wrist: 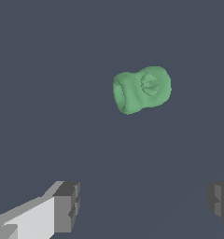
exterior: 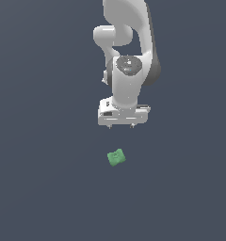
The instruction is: Pick up the object and move it to a goal position.
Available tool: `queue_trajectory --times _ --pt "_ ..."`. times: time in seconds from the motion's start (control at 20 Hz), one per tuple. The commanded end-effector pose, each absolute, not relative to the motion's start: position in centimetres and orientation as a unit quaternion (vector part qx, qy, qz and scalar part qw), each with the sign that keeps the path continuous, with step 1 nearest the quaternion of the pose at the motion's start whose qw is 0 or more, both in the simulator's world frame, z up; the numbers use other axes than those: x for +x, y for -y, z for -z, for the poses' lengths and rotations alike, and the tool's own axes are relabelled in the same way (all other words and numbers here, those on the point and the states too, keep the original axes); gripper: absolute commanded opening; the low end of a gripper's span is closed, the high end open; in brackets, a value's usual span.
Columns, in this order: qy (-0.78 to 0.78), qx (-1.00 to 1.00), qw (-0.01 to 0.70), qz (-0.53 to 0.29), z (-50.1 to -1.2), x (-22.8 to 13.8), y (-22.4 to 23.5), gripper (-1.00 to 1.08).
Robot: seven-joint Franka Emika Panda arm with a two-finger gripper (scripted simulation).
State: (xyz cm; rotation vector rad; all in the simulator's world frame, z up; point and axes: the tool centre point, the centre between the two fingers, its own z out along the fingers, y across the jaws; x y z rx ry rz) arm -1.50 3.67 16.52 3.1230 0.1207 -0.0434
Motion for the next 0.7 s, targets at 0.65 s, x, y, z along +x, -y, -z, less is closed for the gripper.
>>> queue_trajectory --times 0.65 --pt "0.007 1.0 0.007 0.014 -16.07 -0.79 -3.81 1.0"
